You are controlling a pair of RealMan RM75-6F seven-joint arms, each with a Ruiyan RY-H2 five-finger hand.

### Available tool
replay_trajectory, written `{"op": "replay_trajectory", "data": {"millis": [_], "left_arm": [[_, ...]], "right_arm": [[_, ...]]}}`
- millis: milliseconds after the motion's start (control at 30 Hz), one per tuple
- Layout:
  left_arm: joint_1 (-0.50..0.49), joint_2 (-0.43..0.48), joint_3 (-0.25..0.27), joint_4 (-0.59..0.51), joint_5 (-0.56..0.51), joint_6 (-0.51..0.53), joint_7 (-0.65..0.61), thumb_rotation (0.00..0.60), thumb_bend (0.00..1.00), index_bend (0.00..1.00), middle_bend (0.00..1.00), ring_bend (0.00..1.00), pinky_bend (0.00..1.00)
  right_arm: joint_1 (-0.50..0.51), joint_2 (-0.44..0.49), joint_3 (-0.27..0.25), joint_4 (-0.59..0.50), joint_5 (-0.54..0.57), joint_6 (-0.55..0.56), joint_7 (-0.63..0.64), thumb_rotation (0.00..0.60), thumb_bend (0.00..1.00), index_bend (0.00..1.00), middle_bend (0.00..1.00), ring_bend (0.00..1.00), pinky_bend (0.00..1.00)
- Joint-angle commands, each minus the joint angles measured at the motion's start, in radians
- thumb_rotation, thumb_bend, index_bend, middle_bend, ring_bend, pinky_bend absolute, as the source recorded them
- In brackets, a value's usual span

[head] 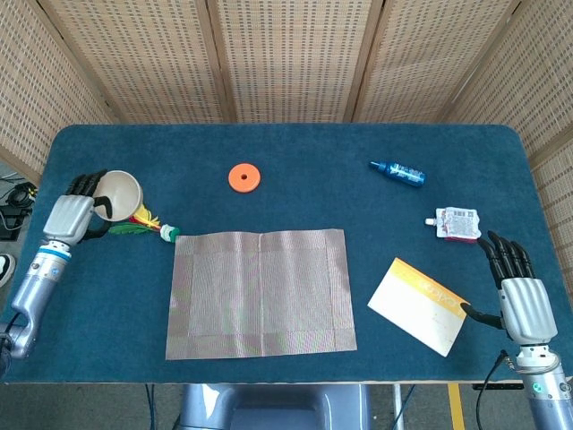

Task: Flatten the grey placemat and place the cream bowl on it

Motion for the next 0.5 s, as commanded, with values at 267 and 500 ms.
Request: {"op": "replay_trajectory", "data": {"millis": [267, 500], "left_arm": [[-0.086, 0.145, 0.037, -0.663, 0.151, 0.041, 0.365, 0.600, 0.45, 0.67, 0.00, 0.00, 0.00], [-0.122, 0.063, 0.058, -0.763, 0.130, -0.073, 0.514, 0.600, 0.45, 0.67, 0.00, 0.00, 0.00]], "right_arm": [[-0.001, 0.005, 0.002, 0.001, 0.005, -0.001, 0.008, 0.600, 0.00, 0.05, 0.00, 0.00, 0.00], [-0.002, 0.007, 0.002, 0.004, 0.007, -0.002, 0.015, 0.600, 0.00, 0.05, 0.00, 0.00, 0.00]]}}
